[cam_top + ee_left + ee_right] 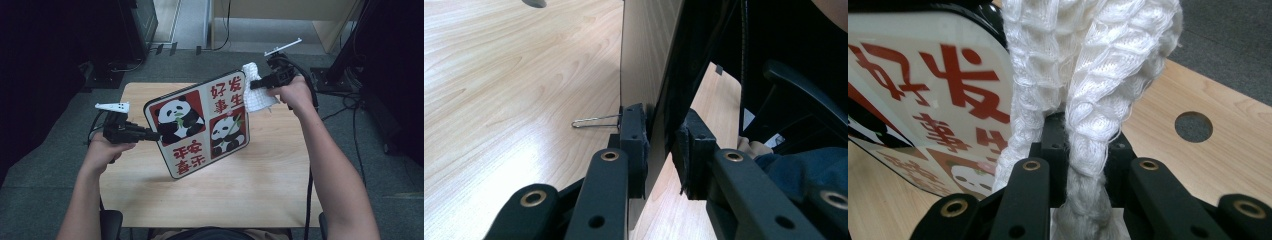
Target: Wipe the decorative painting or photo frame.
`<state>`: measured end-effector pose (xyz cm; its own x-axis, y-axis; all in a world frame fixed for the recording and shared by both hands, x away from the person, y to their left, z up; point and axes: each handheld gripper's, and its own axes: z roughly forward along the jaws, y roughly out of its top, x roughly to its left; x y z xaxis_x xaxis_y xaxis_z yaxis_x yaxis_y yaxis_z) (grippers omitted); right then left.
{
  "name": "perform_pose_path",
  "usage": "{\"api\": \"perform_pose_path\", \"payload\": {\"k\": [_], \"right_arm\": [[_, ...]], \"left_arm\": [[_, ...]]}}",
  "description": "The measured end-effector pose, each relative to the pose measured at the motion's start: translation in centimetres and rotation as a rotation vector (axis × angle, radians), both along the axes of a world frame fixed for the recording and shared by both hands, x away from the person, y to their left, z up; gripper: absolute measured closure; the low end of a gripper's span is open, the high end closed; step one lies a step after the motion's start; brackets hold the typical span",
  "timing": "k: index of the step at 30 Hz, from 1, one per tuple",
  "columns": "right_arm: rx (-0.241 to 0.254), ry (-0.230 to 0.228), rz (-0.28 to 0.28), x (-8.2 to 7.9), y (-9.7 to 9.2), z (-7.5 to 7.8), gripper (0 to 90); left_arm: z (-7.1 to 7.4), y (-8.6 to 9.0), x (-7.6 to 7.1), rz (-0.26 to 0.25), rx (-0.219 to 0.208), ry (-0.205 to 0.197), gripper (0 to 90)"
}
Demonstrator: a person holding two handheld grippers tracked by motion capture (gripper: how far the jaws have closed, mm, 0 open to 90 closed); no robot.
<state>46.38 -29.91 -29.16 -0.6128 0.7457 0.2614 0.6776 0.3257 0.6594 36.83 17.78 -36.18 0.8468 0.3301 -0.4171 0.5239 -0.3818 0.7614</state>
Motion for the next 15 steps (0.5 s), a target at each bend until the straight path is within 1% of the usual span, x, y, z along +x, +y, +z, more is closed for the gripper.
{"api": "perform_pose_path", "payload": {"k": [2, 6, 9, 10, 11, 12, 14, 15], "right_arm": [[-0.001, 0.01, 0.0, -0.1, -0.1, -0.3, 78.5], [-0.004, 0.015, 0.005, -0.2, -0.1, -1.0, 78.5], [-0.018, 0.022, 0.011, -0.2, -0.1, -1.6, 78.4], [-0.024, 0.015, 0.017, -0.2, -0.1, -1.7, 78.4], [-0.024, 0.017, 0.016, -0.2, -0.1, -1.9, 78.4], [-0.02, 0.009, 0.016, -0.2, -0.2, -2.0, 78.5], [-0.015, 0.014, 0.013, -0.3, -0.2, -2.3, 78.5], [-0.016, 0.025, 0.011, -0.3, -0.2, -2.4, 78.6]], "left_arm": [[0.0, 0.0, 0.0, -0.001, 0.0, 0.0, 76.4], [0.0, 0.0, 0.0, 0.0, 0.0, 0.0, 76.4], [0.0, 0.0, 0.0, -0.001, 0.001, -0.001, 76.4], [0.0, 0.0, 0.0, 0.0, 0.0, -0.001, 76.4], [0.0, 0.0, 0.0, -0.002, 0.001, 0.0, 76.4], [0.0, 0.0, 0.0, -0.002, 0.001, 0.0, 76.4], [0.0, 0.0, 0.0, -0.003, 0.001, -0.001, 76.4], [0.0, 0.0, 0.0, -0.003, 0.001, -0.001, 76.4]]}}
